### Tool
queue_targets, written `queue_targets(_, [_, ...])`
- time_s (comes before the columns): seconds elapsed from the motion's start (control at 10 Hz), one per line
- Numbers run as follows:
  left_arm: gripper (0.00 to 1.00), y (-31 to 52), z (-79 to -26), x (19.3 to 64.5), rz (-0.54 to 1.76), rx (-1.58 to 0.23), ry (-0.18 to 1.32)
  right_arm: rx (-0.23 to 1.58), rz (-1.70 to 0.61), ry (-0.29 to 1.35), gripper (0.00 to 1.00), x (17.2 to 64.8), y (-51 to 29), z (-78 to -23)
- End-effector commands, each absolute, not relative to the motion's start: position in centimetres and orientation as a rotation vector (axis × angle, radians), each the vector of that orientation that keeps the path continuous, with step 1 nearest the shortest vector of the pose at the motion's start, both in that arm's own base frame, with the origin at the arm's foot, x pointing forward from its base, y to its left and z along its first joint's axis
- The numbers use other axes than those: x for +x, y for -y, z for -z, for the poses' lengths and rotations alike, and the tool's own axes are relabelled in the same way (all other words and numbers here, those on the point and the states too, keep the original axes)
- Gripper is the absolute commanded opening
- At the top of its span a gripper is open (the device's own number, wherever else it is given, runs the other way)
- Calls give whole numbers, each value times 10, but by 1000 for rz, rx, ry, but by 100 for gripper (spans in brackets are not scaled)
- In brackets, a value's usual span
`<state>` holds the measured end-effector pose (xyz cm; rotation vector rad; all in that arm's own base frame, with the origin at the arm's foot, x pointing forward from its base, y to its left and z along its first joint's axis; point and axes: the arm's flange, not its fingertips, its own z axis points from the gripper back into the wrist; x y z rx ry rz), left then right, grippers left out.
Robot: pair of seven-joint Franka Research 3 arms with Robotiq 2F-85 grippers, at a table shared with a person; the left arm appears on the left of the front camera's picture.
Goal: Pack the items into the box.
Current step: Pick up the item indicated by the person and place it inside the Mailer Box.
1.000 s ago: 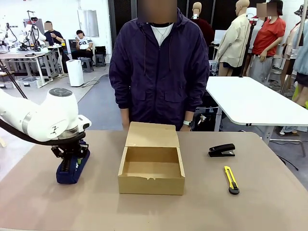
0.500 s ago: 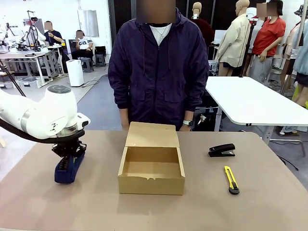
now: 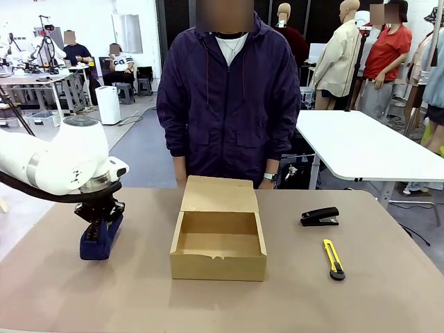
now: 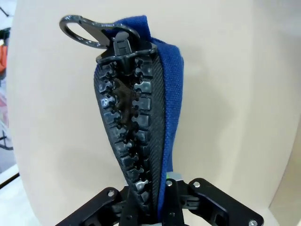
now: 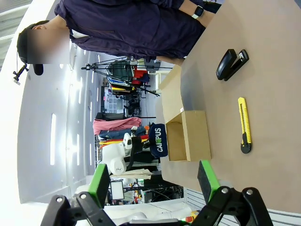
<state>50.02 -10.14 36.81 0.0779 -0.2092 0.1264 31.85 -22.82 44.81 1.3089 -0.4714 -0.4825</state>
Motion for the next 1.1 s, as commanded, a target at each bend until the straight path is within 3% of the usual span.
queue_targets(0.0, [0, 84, -428, 474, -58, 48, 94, 1303, 460, 481, 100, 320, 230, -450])
queue_targets(0.2, [0, 66, -502, 426, 0, -1, 152, 1303, 460, 481, 100, 320, 230, -450])
queue_targets(0.4, [0, 63, -537, 399, -271, -42, 159, 1303, 460, 481, 100, 320, 230, -450])
queue_targets(0.5, [0, 59, -541, 392, -273, 8, 199, 1303, 460, 481, 100, 320, 230, -450])
queue_targets(0.6, [0, 64, -538, 402, -129, -28, 153, 1303, 460, 481, 100, 320, 230, -450])
queue_targets(1.0, [0, 64, -538, 402, -129, -28, 153, 1303, 460, 481, 100, 320, 230, -450])
